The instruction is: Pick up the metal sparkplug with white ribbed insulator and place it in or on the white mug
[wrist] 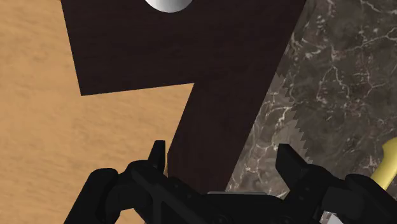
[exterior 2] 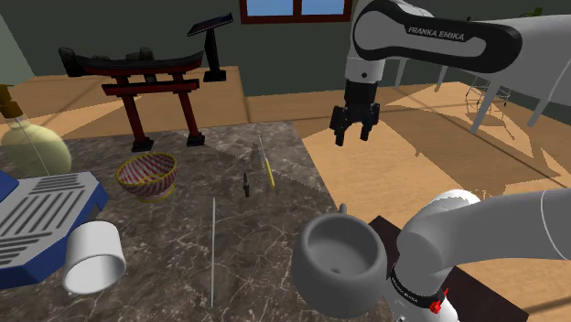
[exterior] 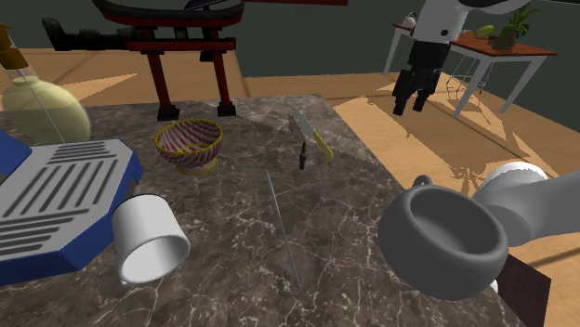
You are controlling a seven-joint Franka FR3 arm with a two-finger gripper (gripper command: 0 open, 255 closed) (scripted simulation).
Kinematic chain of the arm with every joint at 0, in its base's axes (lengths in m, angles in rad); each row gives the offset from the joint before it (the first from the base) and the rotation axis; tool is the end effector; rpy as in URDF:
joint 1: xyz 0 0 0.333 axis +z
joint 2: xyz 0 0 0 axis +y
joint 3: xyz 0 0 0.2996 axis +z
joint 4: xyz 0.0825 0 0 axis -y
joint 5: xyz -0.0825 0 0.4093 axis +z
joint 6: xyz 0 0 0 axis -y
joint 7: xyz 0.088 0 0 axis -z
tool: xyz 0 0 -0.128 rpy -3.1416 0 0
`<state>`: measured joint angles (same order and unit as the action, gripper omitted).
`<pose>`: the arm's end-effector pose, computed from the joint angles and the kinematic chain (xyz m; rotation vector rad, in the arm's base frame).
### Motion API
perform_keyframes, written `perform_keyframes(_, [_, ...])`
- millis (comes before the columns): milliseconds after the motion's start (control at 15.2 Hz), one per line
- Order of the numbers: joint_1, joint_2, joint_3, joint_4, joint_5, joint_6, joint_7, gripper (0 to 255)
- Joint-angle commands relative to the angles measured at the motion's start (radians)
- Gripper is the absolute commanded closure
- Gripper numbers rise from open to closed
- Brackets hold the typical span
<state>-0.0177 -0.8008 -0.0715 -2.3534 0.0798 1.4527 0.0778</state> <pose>0.3244 -0.0224 0.5549 -3.0003 0.2063 0.1532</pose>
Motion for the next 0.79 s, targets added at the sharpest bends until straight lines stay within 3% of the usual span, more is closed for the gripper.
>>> perform_keyframes(0, [0.0,0.0,0.0,0.0,0.0,0.0,0.0,0])
perform_keyframes(726, [0.152,0.263,0.192,0.166,0.056,0.106,-0.008,0])
